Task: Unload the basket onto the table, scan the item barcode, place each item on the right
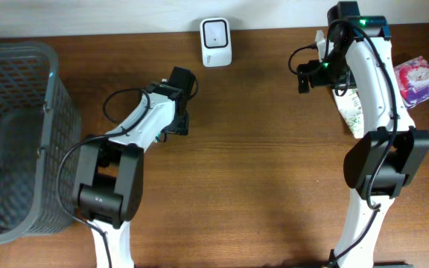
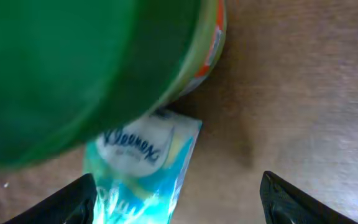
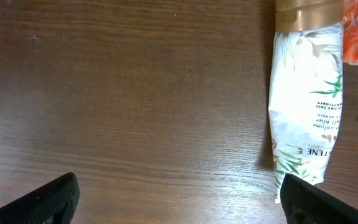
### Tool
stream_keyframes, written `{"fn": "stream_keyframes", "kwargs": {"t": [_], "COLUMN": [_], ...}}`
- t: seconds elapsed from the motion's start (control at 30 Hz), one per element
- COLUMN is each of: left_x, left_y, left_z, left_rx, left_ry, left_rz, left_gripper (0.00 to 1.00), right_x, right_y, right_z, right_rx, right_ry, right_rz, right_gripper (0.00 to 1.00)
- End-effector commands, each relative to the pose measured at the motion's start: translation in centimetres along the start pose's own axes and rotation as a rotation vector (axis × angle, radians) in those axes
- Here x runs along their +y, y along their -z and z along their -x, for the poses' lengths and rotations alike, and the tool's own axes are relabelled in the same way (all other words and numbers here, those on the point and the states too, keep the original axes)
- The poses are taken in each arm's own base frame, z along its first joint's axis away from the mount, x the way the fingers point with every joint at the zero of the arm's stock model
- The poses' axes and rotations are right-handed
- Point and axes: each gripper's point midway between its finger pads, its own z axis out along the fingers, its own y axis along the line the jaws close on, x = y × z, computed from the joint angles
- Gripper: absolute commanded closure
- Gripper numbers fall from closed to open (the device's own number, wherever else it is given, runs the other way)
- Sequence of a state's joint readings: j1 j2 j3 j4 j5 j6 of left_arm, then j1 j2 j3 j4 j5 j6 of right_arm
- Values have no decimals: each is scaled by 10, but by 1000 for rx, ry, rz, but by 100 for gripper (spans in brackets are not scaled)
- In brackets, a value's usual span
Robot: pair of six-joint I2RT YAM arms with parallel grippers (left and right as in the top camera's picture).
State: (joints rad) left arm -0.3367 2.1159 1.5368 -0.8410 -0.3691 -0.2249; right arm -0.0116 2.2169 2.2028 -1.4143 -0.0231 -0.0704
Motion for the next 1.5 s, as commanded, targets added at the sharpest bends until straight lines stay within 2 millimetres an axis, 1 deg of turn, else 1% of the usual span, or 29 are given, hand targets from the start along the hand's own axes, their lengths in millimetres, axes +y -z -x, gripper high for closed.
{"fn": "stream_keyframes", "kwargs": {"t": [0.0, 0.03, 0.1, 0.17, 0.2, 0.23, 0.33, 0.43, 0.47, 0.5, 0.53, 0.57, 0.63, 0.67, 0.73, 0.77, 0.83, 0.87, 0.97, 1.0, 1.03, 1.07, 1.1, 1.13, 1.17, 1.23, 1.3, 1.33, 1.47], "left_x": [-2, -2, -2, -1, -1, 0, -6, -57, -86, -104, -117, -123, -143, -161, -186, -196, -204, -205, -187, -174, -145, -111, -74, -45, -3, 36, 59, 66, 66], "left_y": [-16, -16, -16, -16, -16, -16, -6, 47, 79, 94, 101, 104, 116, 128, 145, 151, 155, 158, 180, 193, 216, 223, 225, 223, 213, 188, 175, 171, 171], "left_z": [-1, -2, -5, -6, -8, -12, -24, -10, 2, 8, 14, 18, 36, 42, 41, 40, 35, 35, 49, 55, 62, 64, 65, 62, 53, 34, 18, 12, 10], "left_rx": [11, 14, 23, 30, 37, 52, 110, 57, -3, -29, -53, -67, -132, -160, -179, -194, -197, -201, -292, -343, -408, -433, -444, -437, -397, -279, -193, -165, -158], "left_ry": [-30, -31, -34, -37, -40, -46, -62, -93, -83, -19, 41, 89, 193, 198, 161, 143, 124, 120, 44, 2, -21, 20, 73, 112, 166, 212, 241, 248, 248], "left_rz": [28, 28, 30, 31, 32, 35, 13, -206, -324, -391, -426, -441, -501, -577, -665, -680, -688, -692, -697, -690, -677, -601, -507, -431, -332, -248, -209, -197, -196], "left_gripper": [22, 39, 62, 74, 83, 100, 100, 100, 100, 100, 100, 100, 99, 97, 86, 70, 44, 41, 37, 34, 31, 28, 12, 1, 1, 1, 1, 1, 1], "right_x": [-2, -2, -2, -2, -2, -2, -2, -2, -2, -2, -2, -2, -2, -2, -2, -2, -2, -2, -2, -2, -2, -2, -2, -2, -2, -2, -2, -2, -2], "right_y": [-2, -2, -2, -2, -2, -2, -2, -2, -2, -2, -2, -2, -2, -2, -2, -2, -2, -2, -2, -2, -2, -2, -2, -2, -2, -2, -2, -2, -2], "right_z": [-2, -2, -2, -2, -2, -2, -2, -2, -2, -2, -2, -2, -2, -2, -2, -2, -2, -2, -2, -2, -2, -2, -2, -2, -2, -2, -2, -2, -2], "right_rx": [10, 10, 10, 10, 10, 10, 10, 10, 10, 10, 10, 10, 10, 10, 10, 10, 10, 10, 10, 10, 10, 10, 10, 10, 10, 10, 10, 10, 10], "right_ry": [-10, -10, -10, -10, -10, -10, -10, -10, -10, -10, -10, -10, -10, -10, -10, -10, -10, -10, -10, -10, -10, -10, -10, -10, -10, -10, -10, -10, -10], "right_rz": [-8, -8, -8, -8, -8, -8, -8, -8, -8, -8, -8, -8, -8, -8, -8, -8, -8, -8, -8, -8, -8, -8, -8, -8, -8, -8, -8, -8, -8], "right_gripper": [1, 1, 1, 2, 1, 1, 1, 1, 1, 1, 1, 1, 1, 1, 1, 1, 1, 1, 1, 1, 1, 1, 1, 1, 1, 1, 1, 1, 1]}}
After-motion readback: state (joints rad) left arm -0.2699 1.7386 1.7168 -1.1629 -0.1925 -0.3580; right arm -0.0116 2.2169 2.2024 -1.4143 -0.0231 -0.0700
